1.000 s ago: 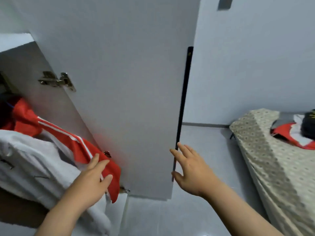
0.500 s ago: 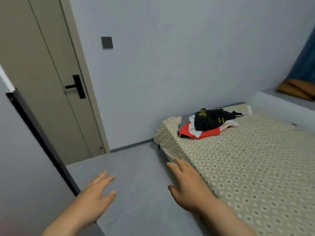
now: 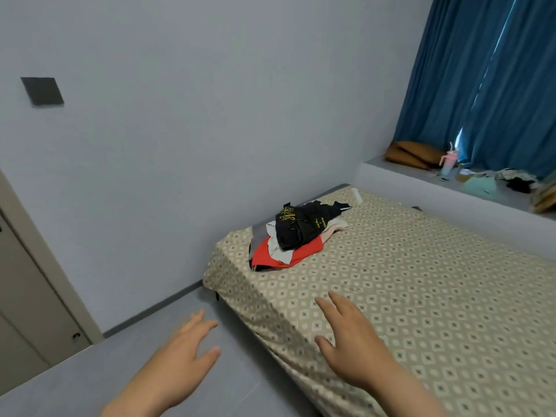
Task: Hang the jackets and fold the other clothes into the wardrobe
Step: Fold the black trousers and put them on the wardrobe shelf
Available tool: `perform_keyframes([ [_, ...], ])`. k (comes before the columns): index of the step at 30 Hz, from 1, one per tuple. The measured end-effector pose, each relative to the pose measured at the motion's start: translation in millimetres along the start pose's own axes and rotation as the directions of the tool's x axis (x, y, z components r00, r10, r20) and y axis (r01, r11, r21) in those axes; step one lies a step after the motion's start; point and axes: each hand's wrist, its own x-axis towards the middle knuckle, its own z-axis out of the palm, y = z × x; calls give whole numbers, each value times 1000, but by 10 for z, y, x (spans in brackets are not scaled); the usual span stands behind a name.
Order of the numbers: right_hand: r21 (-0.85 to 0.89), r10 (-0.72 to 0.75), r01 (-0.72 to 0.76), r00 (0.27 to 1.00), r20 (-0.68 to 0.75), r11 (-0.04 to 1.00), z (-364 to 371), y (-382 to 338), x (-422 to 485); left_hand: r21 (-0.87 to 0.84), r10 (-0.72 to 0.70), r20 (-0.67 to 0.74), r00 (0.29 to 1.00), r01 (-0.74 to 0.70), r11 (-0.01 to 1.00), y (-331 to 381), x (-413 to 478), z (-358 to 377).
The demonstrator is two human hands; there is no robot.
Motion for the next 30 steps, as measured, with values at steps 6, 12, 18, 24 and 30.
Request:
perform_keyframes([
  [6, 29, 120, -119, 992, -34, 992, -80, 2, 770, 18, 94, 54, 994, -95, 995, -214, 1128, -169],
  [12, 54, 198, -196, 980, -28, 979, -26, 185, 1238, -26, 182, 117, 976, -180, 983, -47, 1990, -95],
  [18, 113, 272, -270, 962, -10, 956, 88, 735, 1861, -35, 234, 173, 957, -232, 972, 105, 2934, 167],
  [24, 160, 279, -274, 960, -8, 948, 137, 1358, 2812, 69, 194, 234, 953, -216, 974, 228, 3970, 275],
  [30, 160, 233, -234, 972, 29, 959, 178, 1837, 3682, 146, 144, 249, 958, -184, 972, 312, 4731, 285],
])
